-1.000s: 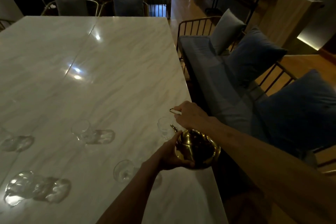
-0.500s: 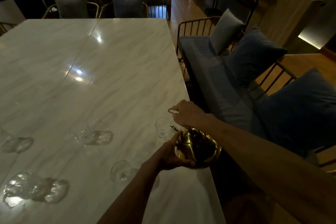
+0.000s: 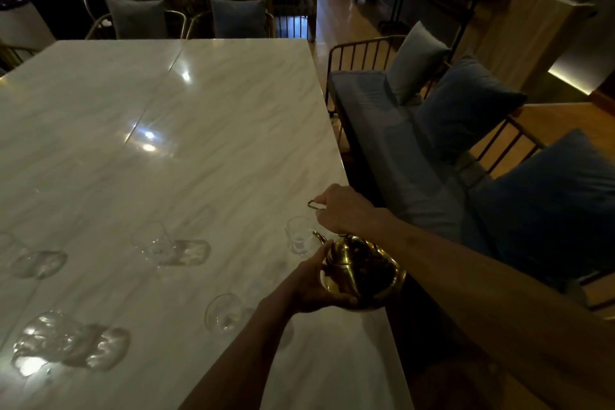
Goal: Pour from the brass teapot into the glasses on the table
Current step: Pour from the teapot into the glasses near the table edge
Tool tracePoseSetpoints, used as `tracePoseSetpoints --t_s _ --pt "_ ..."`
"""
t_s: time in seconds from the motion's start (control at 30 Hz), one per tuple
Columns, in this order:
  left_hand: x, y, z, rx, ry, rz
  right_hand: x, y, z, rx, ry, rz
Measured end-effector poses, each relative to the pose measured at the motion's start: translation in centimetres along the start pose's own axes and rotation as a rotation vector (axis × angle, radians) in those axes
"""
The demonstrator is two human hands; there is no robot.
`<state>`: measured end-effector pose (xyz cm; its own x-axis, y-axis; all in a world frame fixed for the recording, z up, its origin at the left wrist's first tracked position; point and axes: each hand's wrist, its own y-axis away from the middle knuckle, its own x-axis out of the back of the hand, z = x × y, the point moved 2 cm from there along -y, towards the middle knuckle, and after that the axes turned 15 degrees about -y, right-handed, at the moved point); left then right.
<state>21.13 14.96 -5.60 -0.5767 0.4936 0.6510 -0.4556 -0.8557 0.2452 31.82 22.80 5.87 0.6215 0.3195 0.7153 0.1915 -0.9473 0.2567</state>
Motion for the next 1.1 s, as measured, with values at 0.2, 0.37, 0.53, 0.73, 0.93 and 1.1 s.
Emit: tracePoseSetpoints --t_s 0.2,0.37,0.53,0.73,0.93,1.1 --pt "0.0 0.2 -0.1 0.023 0.012 -0.008 -0.2 0.1 -0.2 -0.013 0.001 0.0" --pt "0.0 0.3 -0.3 0.019 0.008 -0.005 -0.3 0.1 -0.4 -0.018 0.006 0.002" --pt "0.2 0.5 0.1 0.032 0.003 -0.008 -0.1 0.3 -0.4 -0.016 0.009 0.004" --pt "0.5 0.6 0.3 0.006 -0.066 0.01 0.1 0.9 -0.2 0.015 -0.031 0.032" --pt "0.7 1.0 0.5 -0.061 -0.121 0.065 0.2 2.5 0.1 0.05 -0.113 0.096" --pt "0.9 1.7 0.8 -0.058 -0.099 0.078 -0.5 4.6 -0.3 0.133 -0.132 0.191"
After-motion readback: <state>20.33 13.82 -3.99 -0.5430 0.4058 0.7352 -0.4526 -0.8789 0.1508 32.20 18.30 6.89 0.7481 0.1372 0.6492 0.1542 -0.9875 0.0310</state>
